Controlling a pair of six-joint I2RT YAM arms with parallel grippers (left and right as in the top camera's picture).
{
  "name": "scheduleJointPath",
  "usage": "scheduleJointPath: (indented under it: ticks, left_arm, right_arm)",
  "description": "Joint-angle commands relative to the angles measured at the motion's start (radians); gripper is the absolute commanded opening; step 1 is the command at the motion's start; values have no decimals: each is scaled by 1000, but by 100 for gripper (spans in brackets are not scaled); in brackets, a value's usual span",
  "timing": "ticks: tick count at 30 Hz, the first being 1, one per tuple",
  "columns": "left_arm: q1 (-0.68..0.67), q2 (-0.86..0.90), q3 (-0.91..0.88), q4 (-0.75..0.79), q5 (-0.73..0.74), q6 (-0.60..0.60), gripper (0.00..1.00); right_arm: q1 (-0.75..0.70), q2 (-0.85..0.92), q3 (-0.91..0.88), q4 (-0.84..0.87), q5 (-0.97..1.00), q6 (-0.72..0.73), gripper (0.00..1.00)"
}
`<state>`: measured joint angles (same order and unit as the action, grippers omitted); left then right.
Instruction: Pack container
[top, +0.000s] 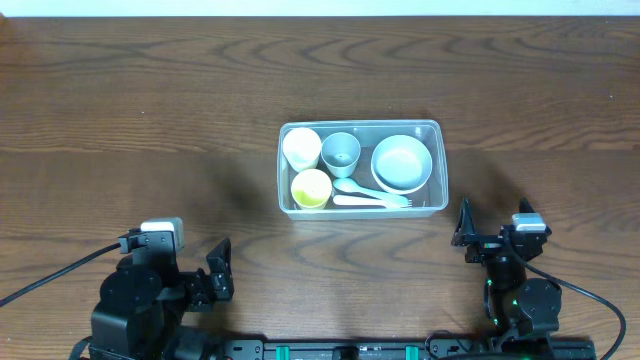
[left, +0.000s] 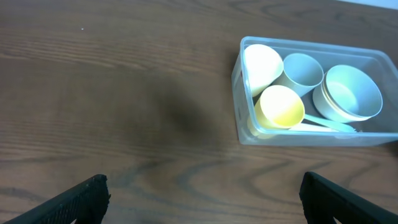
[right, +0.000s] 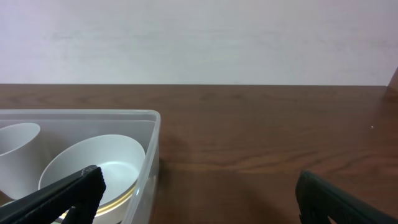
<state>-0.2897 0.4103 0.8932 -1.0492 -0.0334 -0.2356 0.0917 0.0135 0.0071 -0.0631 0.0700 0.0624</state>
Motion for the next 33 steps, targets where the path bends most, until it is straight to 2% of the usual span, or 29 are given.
scheduleJointPath:
  ticks: [1, 6, 11, 16, 24, 33]
  left_arm:
    - [13, -3, -2, -48, -12, 24, 98]
    - [121, -66, -61, -87, 23, 24, 98]
    - [219, -212, -253, 40, 22, 24, 98]
    - [264, -342, -446, 173, 22, 37, 98]
    - [265, -394, -668, 563, 23, 253, 98]
    - [265, -409, -854, 971, 26, 420, 98]
  right_arm:
    - [-6, -7, -2, -5, -8, -15, 99]
    - [-6, -7, -2, -5, -8, -15, 99]
    - [-6, -7, -2, -5, -8, -15, 99]
    - [-6, -7, -2, -5, -8, -15, 99]
    - [-6, -7, -2, -5, -8, -15, 99]
    - [-6, -7, -2, -5, -8, -15, 99]
